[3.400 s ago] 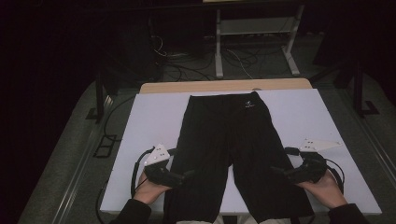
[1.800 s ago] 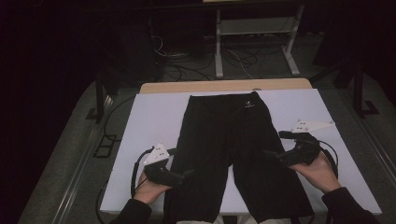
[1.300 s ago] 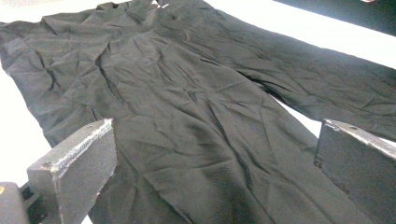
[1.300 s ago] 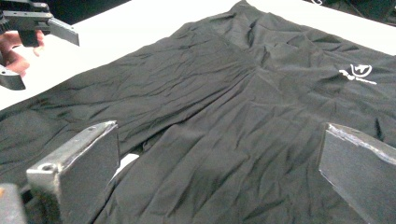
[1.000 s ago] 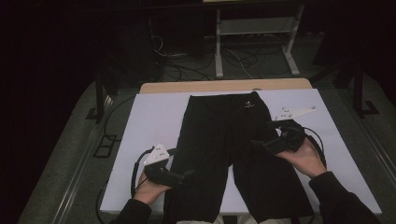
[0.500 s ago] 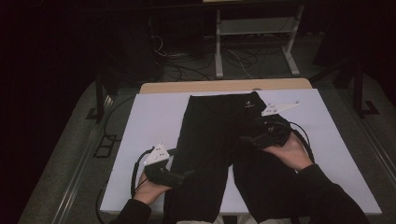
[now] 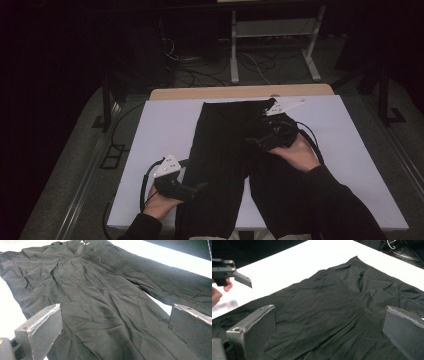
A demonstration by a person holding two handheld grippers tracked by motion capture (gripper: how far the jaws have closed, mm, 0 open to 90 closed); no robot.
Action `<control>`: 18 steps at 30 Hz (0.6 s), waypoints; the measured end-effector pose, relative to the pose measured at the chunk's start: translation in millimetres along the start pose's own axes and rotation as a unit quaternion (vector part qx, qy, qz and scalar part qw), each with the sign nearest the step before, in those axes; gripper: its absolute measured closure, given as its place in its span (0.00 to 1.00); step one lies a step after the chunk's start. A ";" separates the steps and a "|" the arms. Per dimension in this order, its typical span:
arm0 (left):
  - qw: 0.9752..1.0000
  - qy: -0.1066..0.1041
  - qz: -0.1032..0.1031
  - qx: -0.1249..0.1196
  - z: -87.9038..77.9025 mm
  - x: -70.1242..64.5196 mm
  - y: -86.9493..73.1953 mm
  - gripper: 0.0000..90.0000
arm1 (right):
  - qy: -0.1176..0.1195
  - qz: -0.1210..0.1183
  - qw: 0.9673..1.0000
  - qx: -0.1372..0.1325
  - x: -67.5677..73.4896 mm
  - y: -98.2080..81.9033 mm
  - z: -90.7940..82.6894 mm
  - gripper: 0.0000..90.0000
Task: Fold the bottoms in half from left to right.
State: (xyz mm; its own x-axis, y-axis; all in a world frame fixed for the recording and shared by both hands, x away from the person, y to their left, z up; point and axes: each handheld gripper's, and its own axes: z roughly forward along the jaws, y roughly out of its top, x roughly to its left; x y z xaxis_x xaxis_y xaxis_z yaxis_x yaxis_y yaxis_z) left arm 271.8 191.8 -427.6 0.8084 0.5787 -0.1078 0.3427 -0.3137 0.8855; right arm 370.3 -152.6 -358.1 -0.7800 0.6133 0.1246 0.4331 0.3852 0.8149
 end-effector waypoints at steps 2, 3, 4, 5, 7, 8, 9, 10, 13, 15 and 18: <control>1.000 0.000 0.000 0.001 0.0 0.0 -0.1 0.00 | -0.001 0.000 1.000 0.000 -1.0 4.5 4.2 0.00; 1.000 0.000 0.000 0.001 0.0 0.0 -0.1 0.00 | -0.001 0.000 1.000 0.000 -1.4 5.9 5.4 0.00; 1.000 -0.001 0.000 0.000 0.0 0.0 -0.1 0.00 | -0.002 0.000 1.000 -0.001 -1.8 7.3 6.5 0.00; 1.000 -0.001 0.000 0.000 0.0 -0.1 -0.1 0.00 | -0.002 0.000 1.000 -0.002 -2.3 8.6 7.6 0.00; 1.000 -0.001 0.000 0.000 -0.1 -0.2 0.0 0.00 | -0.002 0.001 1.000 -0.003 -3.3 11.1 9.9 0.00; 1.000 -0.001 0.000 0.000 -0.1 -0.2 -0.1 0.00 | -0.003 0.002 1.000 -0.003 -3.5 12.2 11.1 0.00; 1.000 -0.001 0.000 0.000 -0.1 -0.2 -0.1 0.00 | -0.003 0.002 1.000 -0.003 -3.5 12.2 11.1 0.00; 1.000 -0.001 0.000 0.000 -0.3 -0.1 -0.1 0.00 | -0.003 0.002 1.000 -0.004 -4.7 14.3 13.4 0.00; 1.000 -0.001 0.000 0.000 -0.4 -0.2 -0.1 0.00 | -0.004 0.004 1.000 -0.004 -6.6 17.0 16.5 0.00; 1.000 -0.001 0.000 0.000 -0.4 -0.1 -0.1 0.00 | -0.004 0.005 1.000 -0.004 -7.4 17.9 17.3 0.00; 1.000 -0.001 0.000 -0.001 -0.4 -0.2 -0.1 0.00 | -0.006 0.008 1.000 -0.004 -11.2 20.8 21.5 0.00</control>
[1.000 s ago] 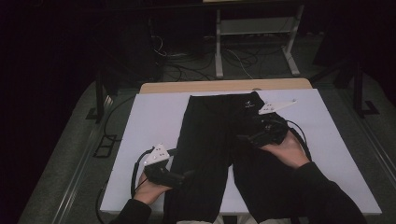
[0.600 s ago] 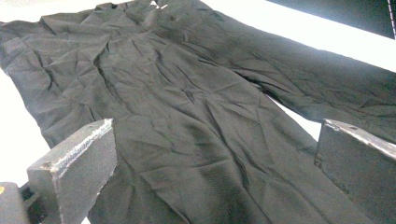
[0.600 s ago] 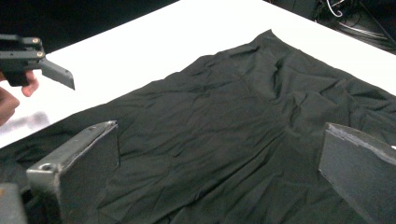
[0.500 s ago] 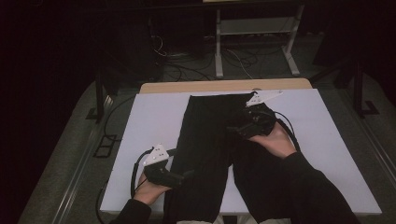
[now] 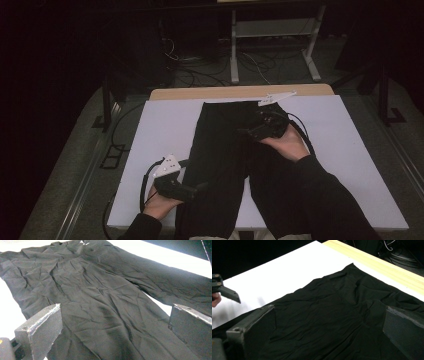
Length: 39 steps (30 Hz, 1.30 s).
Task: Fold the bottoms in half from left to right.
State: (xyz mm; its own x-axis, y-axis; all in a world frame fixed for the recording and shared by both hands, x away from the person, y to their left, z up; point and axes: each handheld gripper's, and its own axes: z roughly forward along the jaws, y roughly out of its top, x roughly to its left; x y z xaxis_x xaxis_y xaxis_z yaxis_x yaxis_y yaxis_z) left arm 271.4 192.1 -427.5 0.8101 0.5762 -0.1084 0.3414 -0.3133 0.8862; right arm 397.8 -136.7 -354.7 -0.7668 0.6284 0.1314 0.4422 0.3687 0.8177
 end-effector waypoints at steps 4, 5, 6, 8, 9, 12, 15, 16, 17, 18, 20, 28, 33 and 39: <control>1.000 0.000 0.000 0.000 -0.1 0.0 0.0 0.00 | -0.003 0.005 1.000 0.001 -3.5 1.8 3.1 0.00; 1.000 0.000 0.000 0.000 -0.1 0.1 0.0 0.00 | -0.004 0.006 1.000 0.000 -5.1 2.5 4.3 0.00; 1.000 0.000 0.000 0.000 -0.1 0.1 0.0 0.00 | -0.006 0.009 1.000 -0.001 -7.7 3.7 6.0 0.00; 1.000 -0.001 0.000 0.000 0.0 0.1 0.0 0.00 | -0.008 0.011 1.000 -0.001 -10.0 4.9 7.6 0.00; 1.000 -0.001 0.000 0.000 0.0 0.1 0.0 0.00 | -0.009 0.013 1.000 -0.001 -11.3 5.7 8.4 0.00; 1.000 -0.001 0.000 0.000 0.0 0.1 0.0 0.00 | -0.010 0.016 1.000 -0.002 -13.8 7.2 10.4 0.00; 1.000 -0.002 0.001 -0.001 0.0 0.0 0.0 0.00 | -0.014 0.019 1.000 -0.002 -17.8 9.2 13.8 0.00; 1.000 -0.002 0.001 -0.001 -0.1 0.0 0.0 0.00 | -0.016 0.020 1.000 0.001 -19.1 10.1 15.8 0.00; 1.000 -0.002 0.001 -0.001 -0.1 0.0 0.0 0.00 | -0.017 0.018 1.000 0.002 -19.9 10.8 16.8 0.00; 1.000 -0.002 0.000 -0.001 0.0 0.0 0.0 0.00 | -0.018 0.020 1.000 0.004 -21.7 13.0 20.0 0.00; 1.000 -0.002 0.000 -0.001 -0.1 0.1 -0.1 0.00 | -0.018 0.020 1.000 0.004 -22.3 13.9 21.0 0.00; 1.000 -0.002 -0.003 -0.003 -0.9 0.5 -0.1 0.00 | -0.027 0.020 0.999 0.015 -28.1 22.2 37.8 0.00; 1.000 -0.002 -0.003 -0.001 -0.6 0.6 -0.2 0.00 | -0.025 0.024 0.999 0.012 -30.3 25.7 46.0 0.00; 1.000 -0.003 -0.005 -0.003 -0.8 0.5 -0.3 0.00 | -0.033 0.026 0.999 0.017 -33.2 30.0 58.2 0.00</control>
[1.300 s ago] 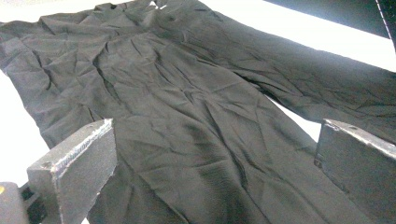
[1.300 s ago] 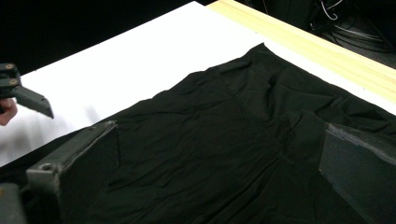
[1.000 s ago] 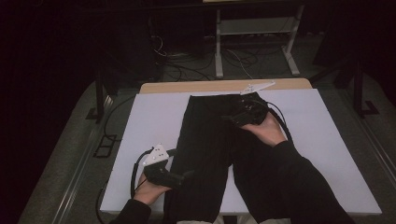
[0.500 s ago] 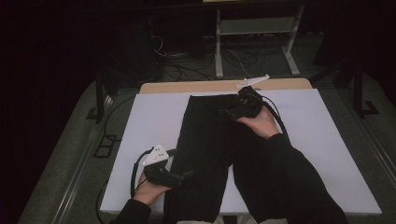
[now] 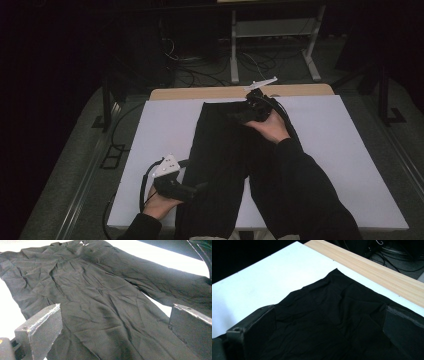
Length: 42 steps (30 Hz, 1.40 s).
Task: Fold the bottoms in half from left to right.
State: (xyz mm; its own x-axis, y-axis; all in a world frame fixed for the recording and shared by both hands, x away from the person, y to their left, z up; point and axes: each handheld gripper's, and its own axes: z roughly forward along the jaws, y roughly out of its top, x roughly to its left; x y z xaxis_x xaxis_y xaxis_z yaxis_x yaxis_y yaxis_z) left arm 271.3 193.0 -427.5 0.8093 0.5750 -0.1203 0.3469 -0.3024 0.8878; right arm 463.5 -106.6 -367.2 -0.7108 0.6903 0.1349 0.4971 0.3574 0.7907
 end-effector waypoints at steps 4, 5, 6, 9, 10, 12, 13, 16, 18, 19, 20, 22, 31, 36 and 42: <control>1.000 -0.001 0.000 0.000 0.0 0.0 0.1 0.00 | -0.005 0.000 1.000 0.005 0.5 1.2 7.8 0.00; 1.000 -0.001 0.000 0.000 -0.1 0.1 0.1 0.00 | -0.005 0.001 1.000 0.006 0.8 1.6 9.5 0.00; 1.000 -0.001 0.000 -0.001 -0.3 0.2 0.1 0.00 | -0.005 0.001 1.000 0.007 1.0 2.9 13.7 0.00; 1.000 -0.001 0.000 -0.001 -0.5 0.3 0.1 0.00 | -0.004 0.000 1.000 0.008 1.7 6.5 19.4 0.00; 1.000 -0.001 -0.001 -0.001 -0.4 0.3 0.0 0.00 | -0.004 0.000 1.000 0.008 1.7 6.5 19.4 0.00; 1.000 -0.002 -0.001 -0.001 -0.3 0.5 0.1 0.00 | -0.003 0.000 1.000 0.007 2.0 8.9 22.2 0.00; 1.000 -0.002 0.000 0.000 -0.4 0.5 0.1 0.00 | -0.004 0.001 1.000 0.005 2.3 10.2 23.4 0.00; 1.000 -0.002 0.000 -0.002 -0.8 0.4 0.2 0.00 | -0.004 0.003 1.000 0.000 2.9 13.9 28.2 0.00; 1.000 -0.002 0.000 -0.003 -1.2 0.8 0.3 0.00 | -0.005 0.004 1.000 0.002 4.0 16.7 33.6 0.00; 1.000 -0.002 0.000 -0.003 -1.2 0.8 0.3 0.00 | -0.005 0.005 1.000 0.005 4.5 17.6 35.5 0.00; 1.000 -0.002 0.000 -0.003 -1.3 0.8 0.3 0.00 | -0.005 0.004 1.000 0.005 4.7 18.4 37.7 0.00; 1.000 -0.002 0.000 -0.005 -1.6 0.8 0.3 0.00 | -0.006 0.005 1.000 0.007 5.2 19.2 39.5 0.00; 1.000 -0.003 0.000 -0.006 -1.9 0.9 0.3 0.00 | -0.017 0.013 1.000 0.000 3.1 22.8 55.3 0.00; 1.000 -0.004 0.000 -0.007 -2.2 0.8 0.3 0.00 | -0.035 0.021 0.999 0.004 0.1 22.6 65.6 0.00; 1.000 -0.006 0.000 -0.008 -2.6 0.9 0.4 0.00 | -0.044 0.028 0.999 -0.005 -2.7 23.9 79.3 0.00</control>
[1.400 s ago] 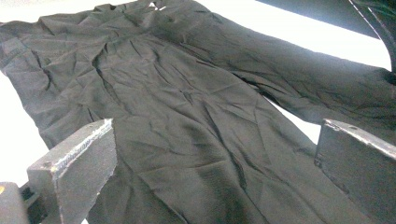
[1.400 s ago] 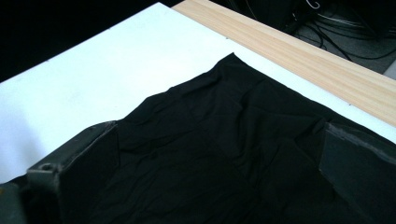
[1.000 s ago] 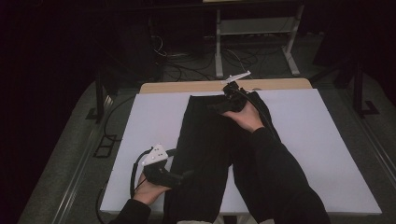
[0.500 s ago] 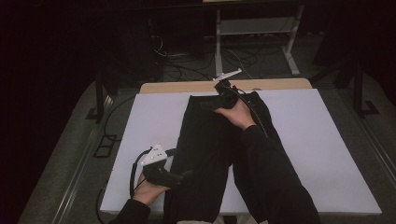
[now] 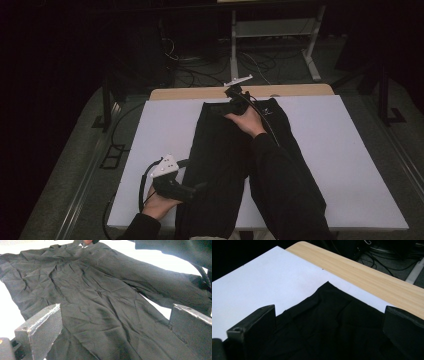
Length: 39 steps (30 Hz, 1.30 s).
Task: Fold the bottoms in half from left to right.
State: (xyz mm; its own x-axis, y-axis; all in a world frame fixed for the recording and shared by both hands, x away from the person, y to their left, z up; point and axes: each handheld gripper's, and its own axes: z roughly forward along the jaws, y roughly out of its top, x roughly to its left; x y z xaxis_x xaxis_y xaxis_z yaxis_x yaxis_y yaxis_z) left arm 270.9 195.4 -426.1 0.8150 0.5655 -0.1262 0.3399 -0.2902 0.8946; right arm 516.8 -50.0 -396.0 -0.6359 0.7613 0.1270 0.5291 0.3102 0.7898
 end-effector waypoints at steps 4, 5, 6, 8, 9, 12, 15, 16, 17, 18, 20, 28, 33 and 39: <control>1.000 -0.002 0.000 -0.001 -0.2 0.0 0.0 0.00 | -0.003 -0.001 1.000 0.007 -0.4 1.2 7.7 0.00; 1.000 -0.002 0.000 -0.001 -0.3 0.0 0.0 0.00 | -0.001 0.000 1.000 0.008 0.0 2.1 13.3 0.00; 1.000 -0.002 0.000 0.000 -0.4 0.1 0.0 0.00 | -0.002 -0.002 1.000 0.008 0.3 2.6 15.1 0.00; 1.000 -0.002 0.000 -0.001 -0.5 0.2 -0.1 0.00 | -0.001 -0.002 1.000 0.007 2.0 3.8 19.8 0.00; 1.000 -0.002 0.000 -0.001 -0.5 0.2 -0.1 0.00 | -0.001 -0.003 1.000 0.006 2.7 4.4 21.8 0.00; 1.000 -0.003 -0.001 -0.002 -0.5 0.2 0.0 0.00 | 0.002 0.001 1.000 0.005 4.0 5.5 28.6 0.00; 1.000 -0.004 0.000 -0.002 -0.7 0.1 0.2 0.00 | 0.000 0.000 1.000 0.009 5.8 6.6 35.5 0.00; 1.000 -0.004 0.000 -0.002 -0.6 0.2 0.1 0.00 | 0.000 0.000 1.000 0.009 5.8 6.6 35.5 0.00; 1.000 -0.004 -0.001 -0.002 -0.5 0.3 0.1 0.00 | 0.000 0.000 1.000 0.010 6.2 7.0 37.7 0.00; 1.000 -0.004 -0.001 -0.003 -0.7 0.3 0.1 0.00 | 0.000 0.000 1.000 0.011 7.0 7.6 39.8 0.00; 1.000 -0.004 -0.001 -0.004 -0.9 0.3 0.1 0.00 | -0.001 -0.001 1.000 0.006 8.3 8.2 43.5 0.00; 1.000 -0.005 0.000 -0.002 -0.4 0.2 0.2 0.00 | -0.006 0.007 1.000 -0.006 12.1 4.8 55.0 0.00; 1.000 -0.005 -0.001 -0.003 -0.4 0.4 0.2 0.00 | -0.004 0.009 1.000 -0.002 16.4 3.2 65.5 0.00; 1.000 -0.006 0.000 -0.003 -0.4 0.3 0.2 0.00 | 0.001 0.005 1.000 0.009 23.2 1.0 75.7 0.00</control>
State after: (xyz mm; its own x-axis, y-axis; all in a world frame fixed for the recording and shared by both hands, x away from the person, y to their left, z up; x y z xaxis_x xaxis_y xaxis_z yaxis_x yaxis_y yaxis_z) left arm 271.0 195.8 -425.7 0.8208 0.5558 -0.1318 0.3376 -0.2859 0.8968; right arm 545.1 11.0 -437.6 -0.6311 0.7637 0.1360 0.5454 0.3121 0.7779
